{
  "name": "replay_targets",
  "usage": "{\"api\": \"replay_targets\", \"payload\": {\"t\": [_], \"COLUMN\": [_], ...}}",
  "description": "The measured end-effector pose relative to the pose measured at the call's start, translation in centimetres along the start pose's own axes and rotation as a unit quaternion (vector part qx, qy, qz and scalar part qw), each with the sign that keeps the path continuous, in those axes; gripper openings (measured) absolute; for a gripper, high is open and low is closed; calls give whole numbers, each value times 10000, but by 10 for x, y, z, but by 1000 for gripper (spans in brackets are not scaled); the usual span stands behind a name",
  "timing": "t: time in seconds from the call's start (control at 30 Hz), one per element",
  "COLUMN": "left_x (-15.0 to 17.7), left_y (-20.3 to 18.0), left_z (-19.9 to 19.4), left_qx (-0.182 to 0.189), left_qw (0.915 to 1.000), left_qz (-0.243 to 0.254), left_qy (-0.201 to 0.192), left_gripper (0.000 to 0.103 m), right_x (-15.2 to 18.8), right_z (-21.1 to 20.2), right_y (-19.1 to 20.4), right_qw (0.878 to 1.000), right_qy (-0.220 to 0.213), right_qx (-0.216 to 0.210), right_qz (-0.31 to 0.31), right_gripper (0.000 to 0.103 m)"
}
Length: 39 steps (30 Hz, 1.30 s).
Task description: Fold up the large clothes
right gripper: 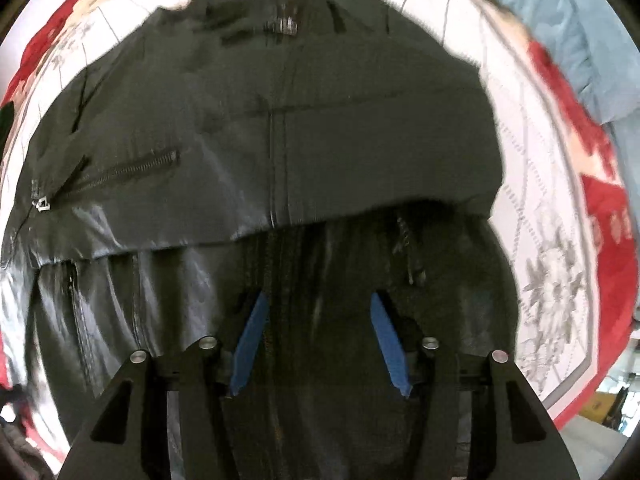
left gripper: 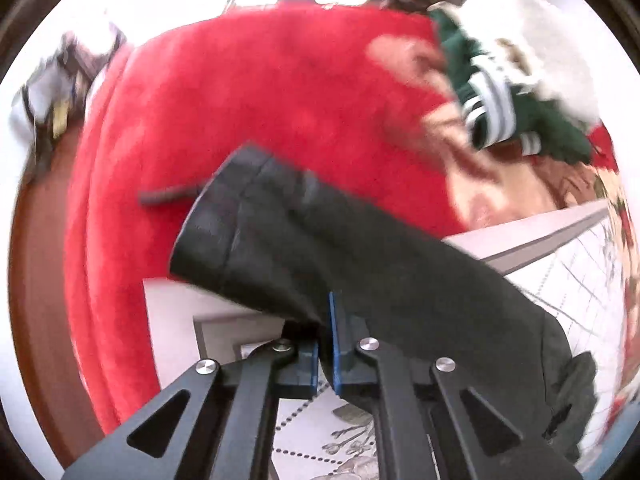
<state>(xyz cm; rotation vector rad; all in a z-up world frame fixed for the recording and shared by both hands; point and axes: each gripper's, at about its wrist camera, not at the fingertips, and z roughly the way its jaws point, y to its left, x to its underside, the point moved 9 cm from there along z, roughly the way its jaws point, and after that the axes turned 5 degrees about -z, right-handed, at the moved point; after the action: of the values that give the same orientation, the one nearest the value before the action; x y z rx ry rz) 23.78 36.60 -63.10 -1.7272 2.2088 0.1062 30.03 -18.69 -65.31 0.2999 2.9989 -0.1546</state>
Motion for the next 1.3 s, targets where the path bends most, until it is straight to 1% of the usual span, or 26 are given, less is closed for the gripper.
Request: {"api": "replay_targets", "payload": {"t": [0.03,0.07,0.1,0.13,0.2,0.3,0.33,0.4,0.47,0.5,0.53,0.63,0.67,0.7,0.73,0.77,0.83,0.9,0.97,1.0,1.03,1.07,1.1,1.17,1.23,1.3], "left_x": [-6,-11,-13,-16,-14,-6,4,14,34,42,63,114,140,161,194,218,280,328,389,411,439,454,468,489,501,503], "left_y": [-5,-23,-28,-38,-63,-105,-120,-143,-179,-196,-217,-259,-275,-286,-303,-312,-330,-340,-345,-344,-342,-340,-338,-330,-322,-313], "left_z": [-6,-18,-27,-43,-62,-95,-112,-132,-150,-153,-168,-189,-197,-204,-209,-213,-222,-224,-221,-219,-213,-208,-202,-185,-167,-152], "left_qx": [7,19,26,68,77,224,303,432,676,766,957,1391,1578,1710,1903,2038,2343,2518,2643,2650,2656,2609,2540,2286,2039,1897], "left_qw": [9998,9987,9970,9930,9858,9675,9569,9427,9210,9103,8935,8616,8476,8379,8238,8141,7874,7690,7422,7322,7188,7121,7077,7064,7102,7188], "left_qz": [132,386,601,920,1334,2056,2380,2765,3280,3502,3820,4402,4648,4807,5041,5189,5549,5789,6129,6253,6414,6512,6590,6699,6726,6646], "left_qy": [-123,-330,-493,-735,-1020,-1458,-1635,-1817,-1991,-2071,-2156,-2110,-2014,-1939,-1758,-1626,-1310,-1007,-601,-512,-364,-285,-205,25,396,752], "left_gripper": [2,2,2,1,1,1,1,1,1,1,1,1,1,1,1,1,1,1,1,1,1,1,1,2,6,9], "right_x": [-3,-2,-2,-8,-15,-42,-49,-60,-76,-79,-91,-99,-102,-104,-105,-105,-103,-97,-88,-83,-78,-72,-67,-58,-49,-42], "right_z": [-5,-11,-15,-20,-24,-36,-42,-47,-44,-42,-34,-26,-27,-28,-29,-29,-29,-27,-23,-20,-18,-15,-12,-7,-3,0], "right_y": [0,3,5,7,13,22,24,29,27,29,24,12,7,-4,-13,-22,-52,-84,-114,-130,-142,-157,-170,-191,-206,-215], "right_qw": [9999,9996,9992,9988,9980,9974,9969,9965,9969,9978,9982,9991,9991,9990,9988,9984,9964,9935,9914,9901,9893,9882,9869,9855,9844,9832], "right_qy": [-119,-252,-316,-340,-375,-463,-497,-544,-479,-427,-384,-318,-320,-326,-321,-309,-244,-190,-124,-99,-66,-17,12,81,149,223], "right_qx": [67,144,212,267,379,345,375,362,287,126,44,-202,-246,-284,-314,-343,-405,-410,-325,-289,-239,-171,-127,-49,-44,-110], "right_qz": [-24,-70,-138,-213,-345,-441,-492,-530,-560,-493,-458,-213,-104,61,203,334,710,1044,1261,1371,1440,1524,1609,1693,1754,1806], "right_gripper": [57,59,63,64,64,64,65,65,65,65,65,65,65,65,65,65,65,65,65,65,65,65,65,65,65,65]}}
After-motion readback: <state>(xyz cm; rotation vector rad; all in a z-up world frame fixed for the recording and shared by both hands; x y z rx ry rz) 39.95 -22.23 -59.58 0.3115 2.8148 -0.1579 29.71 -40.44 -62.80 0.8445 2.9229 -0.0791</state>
